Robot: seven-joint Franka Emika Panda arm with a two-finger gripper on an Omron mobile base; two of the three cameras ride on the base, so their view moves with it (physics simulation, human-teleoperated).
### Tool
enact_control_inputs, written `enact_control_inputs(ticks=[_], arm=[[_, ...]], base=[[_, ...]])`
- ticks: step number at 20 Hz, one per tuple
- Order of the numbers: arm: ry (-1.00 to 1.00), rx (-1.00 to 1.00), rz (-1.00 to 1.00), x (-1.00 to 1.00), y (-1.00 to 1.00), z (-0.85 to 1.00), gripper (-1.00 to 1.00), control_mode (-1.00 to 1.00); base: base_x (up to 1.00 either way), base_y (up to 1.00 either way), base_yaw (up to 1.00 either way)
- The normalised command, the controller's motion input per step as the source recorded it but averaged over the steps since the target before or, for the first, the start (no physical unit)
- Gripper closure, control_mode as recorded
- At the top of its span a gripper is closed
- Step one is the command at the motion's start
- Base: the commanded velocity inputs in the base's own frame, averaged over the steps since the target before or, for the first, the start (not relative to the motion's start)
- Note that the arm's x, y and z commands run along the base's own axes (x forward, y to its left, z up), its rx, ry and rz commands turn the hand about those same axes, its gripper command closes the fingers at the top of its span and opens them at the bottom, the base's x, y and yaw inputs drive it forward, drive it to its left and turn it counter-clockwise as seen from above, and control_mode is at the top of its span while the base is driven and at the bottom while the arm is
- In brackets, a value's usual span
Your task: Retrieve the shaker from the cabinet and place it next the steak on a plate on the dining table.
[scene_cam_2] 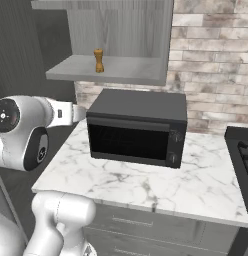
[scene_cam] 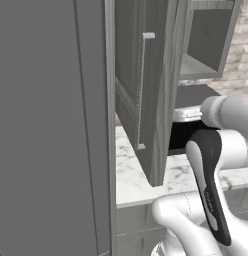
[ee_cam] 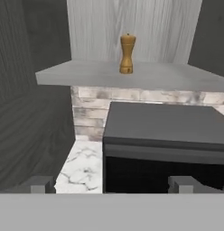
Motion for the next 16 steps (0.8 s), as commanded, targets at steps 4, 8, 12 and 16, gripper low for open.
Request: enact_control_inputs(ticks=[4, 8, 12, 16], arm=[[-0.1, 0.0, 0.0, -0.05, -0.05, 0.49, -1.0, -1.0], [-0.17, 0.0, 0.0, 0.0, -0.01, 0.62, -1.0, -1.0], [-0.09, 0.0, 0.0, 0.0, -0.01, 0.44, -1.0, -1.0], [-0.03, 0.0, 0.0, 0.12, 0.0, 0.28, -1.0, -1.0]], base=[[0.0, 0.0, 0.0], [0.0, 0.0, 0.0], [0.0, 0.0, 0.0], [0.0, 0.0, 0.0]])
